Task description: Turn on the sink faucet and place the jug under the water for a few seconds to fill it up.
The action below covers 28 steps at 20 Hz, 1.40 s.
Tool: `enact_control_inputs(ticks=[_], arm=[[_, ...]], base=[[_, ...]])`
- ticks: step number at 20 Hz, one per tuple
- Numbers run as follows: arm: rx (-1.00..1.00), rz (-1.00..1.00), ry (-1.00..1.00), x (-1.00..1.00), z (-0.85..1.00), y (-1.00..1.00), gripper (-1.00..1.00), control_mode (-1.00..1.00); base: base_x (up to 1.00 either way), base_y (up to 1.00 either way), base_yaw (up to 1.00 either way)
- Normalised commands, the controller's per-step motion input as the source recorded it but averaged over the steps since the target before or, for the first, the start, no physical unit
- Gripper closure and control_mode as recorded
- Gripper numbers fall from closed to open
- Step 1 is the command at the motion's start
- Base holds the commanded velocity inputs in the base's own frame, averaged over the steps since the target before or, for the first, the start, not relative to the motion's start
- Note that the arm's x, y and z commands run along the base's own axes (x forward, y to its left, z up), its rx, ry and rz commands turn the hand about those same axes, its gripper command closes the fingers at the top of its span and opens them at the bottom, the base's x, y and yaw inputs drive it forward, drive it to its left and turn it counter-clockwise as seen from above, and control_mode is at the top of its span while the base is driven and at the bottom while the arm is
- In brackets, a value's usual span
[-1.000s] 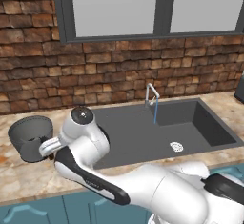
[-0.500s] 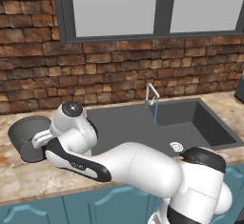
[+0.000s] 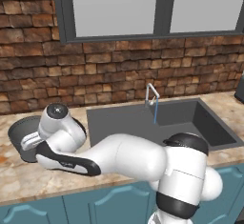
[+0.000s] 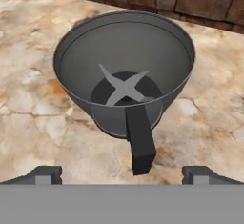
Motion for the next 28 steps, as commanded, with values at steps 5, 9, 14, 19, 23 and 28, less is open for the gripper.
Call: enact_control_inputs(ticks=[5,9,14,19,23,28], arm=[[0.00,0.00,0.00,0.13,-0.05,0.00,-1.00,-1.00],[0.00,0.01,0.00,0.04,-0.10,-0.03,-1.00,-1.00],[0.00,0.03,0.00,0.06,-0.26,-0.06,-1.00,-1.00],[0.00,0.03,0.00,0.07,-0.28,-0.10,-1.00,-1.00],[0.00,0.02,0.00,0.09,-0.14,-0.01,-1.00,-1.00],[0.00,0.02,0.00,0.17,-0.10,0.00,-1.00,-1.00]], base=[[0.00,0.00,0.00],[0.00,0.00,0.00],[0.00,0.00,0.00],[0.00,0.00,0.00],[0.00,0.00,0.00],[0.00,0.00,0.00]])
